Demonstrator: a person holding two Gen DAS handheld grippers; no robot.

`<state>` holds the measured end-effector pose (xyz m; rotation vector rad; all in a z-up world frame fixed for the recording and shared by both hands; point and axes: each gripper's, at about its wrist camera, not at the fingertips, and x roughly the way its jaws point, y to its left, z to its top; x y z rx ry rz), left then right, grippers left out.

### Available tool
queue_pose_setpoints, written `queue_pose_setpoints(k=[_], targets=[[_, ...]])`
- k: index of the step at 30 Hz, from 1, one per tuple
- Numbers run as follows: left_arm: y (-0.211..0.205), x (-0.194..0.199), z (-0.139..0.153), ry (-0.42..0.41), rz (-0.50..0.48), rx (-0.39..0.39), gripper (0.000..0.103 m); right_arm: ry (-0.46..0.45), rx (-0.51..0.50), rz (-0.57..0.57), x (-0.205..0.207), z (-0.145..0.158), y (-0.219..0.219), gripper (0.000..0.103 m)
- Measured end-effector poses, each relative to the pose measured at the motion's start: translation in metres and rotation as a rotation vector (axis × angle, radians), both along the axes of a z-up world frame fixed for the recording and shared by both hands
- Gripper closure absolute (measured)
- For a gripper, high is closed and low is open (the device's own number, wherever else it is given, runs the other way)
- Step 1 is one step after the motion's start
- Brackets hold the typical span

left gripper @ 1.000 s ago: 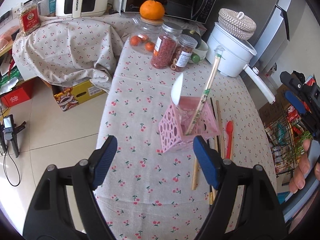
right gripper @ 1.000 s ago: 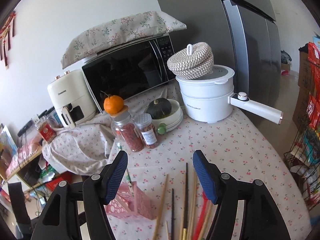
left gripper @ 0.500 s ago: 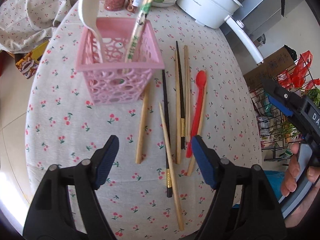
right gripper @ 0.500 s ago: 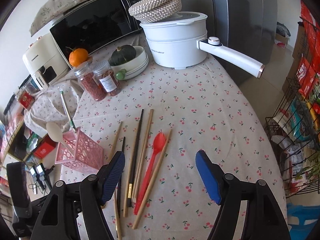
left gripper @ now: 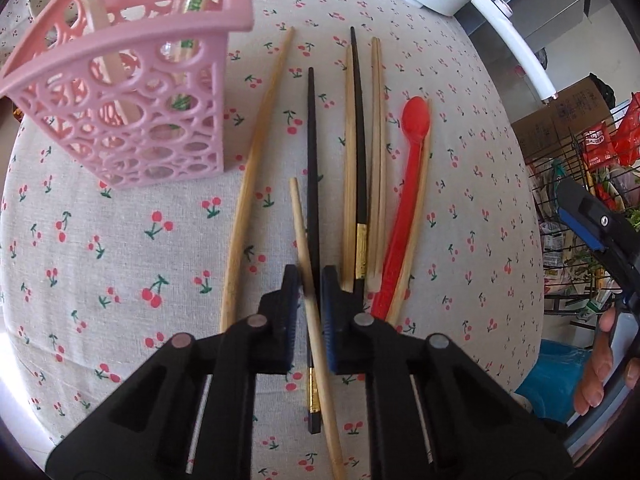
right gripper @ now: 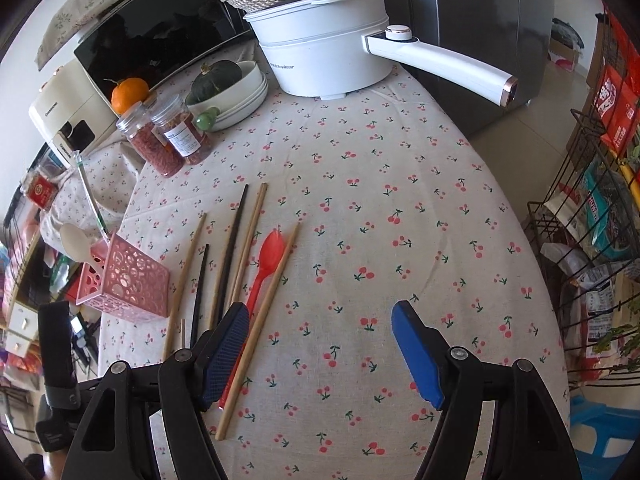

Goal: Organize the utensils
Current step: 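Grasp a plain wooden chopstick with the left gripper, then carry the wooden chopstick into the pink basket with the left gripper while the right gripper grasps another chopstick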

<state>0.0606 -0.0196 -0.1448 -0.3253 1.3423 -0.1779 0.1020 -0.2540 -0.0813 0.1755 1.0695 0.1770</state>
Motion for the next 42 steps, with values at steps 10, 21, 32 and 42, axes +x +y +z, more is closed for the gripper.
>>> queue_pose_setpoints(k=[10,21,32,42], targets=[[-0.007,-0.009,0.016,-0.045,-0.054,-0.017,0.096,0.0,-0.005,0.019,0.0,0.001,0.007,0.028],[0.02,-0.034,0.092,-0.317,-0.084,-0.006,0.097,0.052,-0.029,0.027,0.016,-0.02,0.025,0.028],[0.053,-0.04,0.108,-0.367,-0.05,-0.033,0.097,0.169,-0.101,0.009,0.065,-0.071,0.048,0.031],[0.068,-0.043,0.11,-0.373,-0.027,-0.026,0.097,0.175,-0.236,0.063,0.068,-0.078,0.079,0.072]])
